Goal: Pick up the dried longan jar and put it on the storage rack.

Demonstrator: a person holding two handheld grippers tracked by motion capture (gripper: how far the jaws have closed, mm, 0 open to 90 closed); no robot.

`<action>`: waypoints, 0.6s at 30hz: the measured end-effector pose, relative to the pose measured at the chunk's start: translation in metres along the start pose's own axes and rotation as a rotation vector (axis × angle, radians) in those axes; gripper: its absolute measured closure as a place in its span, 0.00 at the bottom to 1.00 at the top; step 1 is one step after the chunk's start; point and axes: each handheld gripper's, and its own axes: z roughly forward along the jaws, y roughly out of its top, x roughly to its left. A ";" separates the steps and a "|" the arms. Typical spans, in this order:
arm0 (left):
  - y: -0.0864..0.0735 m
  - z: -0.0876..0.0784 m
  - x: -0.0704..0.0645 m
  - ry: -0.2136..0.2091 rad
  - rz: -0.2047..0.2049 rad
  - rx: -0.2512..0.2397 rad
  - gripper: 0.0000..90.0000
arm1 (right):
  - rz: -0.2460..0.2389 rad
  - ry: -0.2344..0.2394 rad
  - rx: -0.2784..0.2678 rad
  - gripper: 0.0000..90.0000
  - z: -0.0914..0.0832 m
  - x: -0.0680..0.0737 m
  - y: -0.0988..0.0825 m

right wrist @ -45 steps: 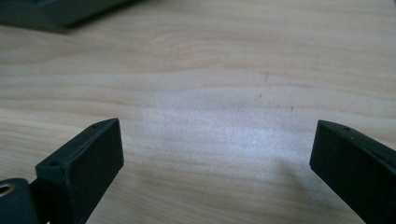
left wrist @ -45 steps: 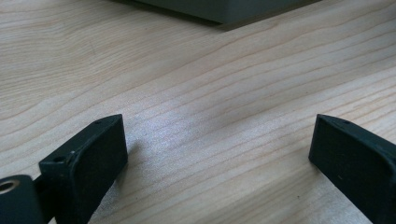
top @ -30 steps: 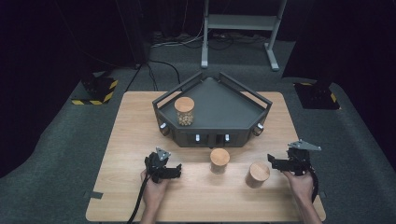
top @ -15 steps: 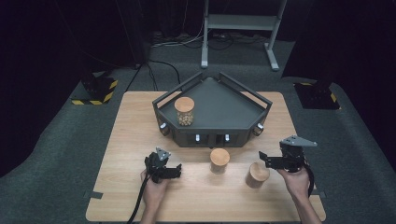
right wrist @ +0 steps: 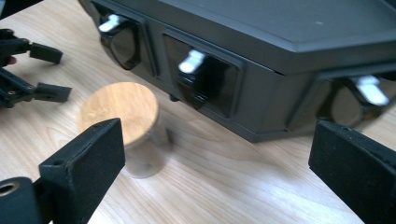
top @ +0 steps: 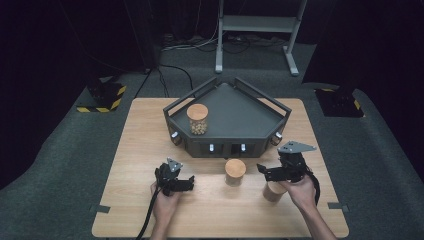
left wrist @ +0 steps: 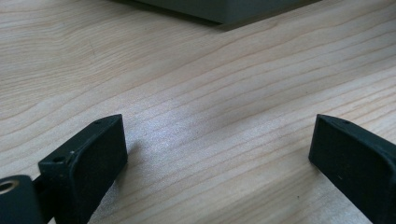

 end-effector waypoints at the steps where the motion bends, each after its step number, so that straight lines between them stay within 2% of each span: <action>1: 0.000 0.000 0.000 0.000 0.000 0.000 0.05 | 0.000 0.006 0.001 0.04 0.001 0.001 0.001; 8: 0.000 0.000 0.000 0.000 0.000 0.000 0.05 | -0.022 0.044 0.026 0.04 0.012 0.011 0.013; 18: 0.000 0.000 0.000 -0.001 0.000 0.000 0.05 | -0.066 0.052 0.077 0.04 0.030 0.031 0.025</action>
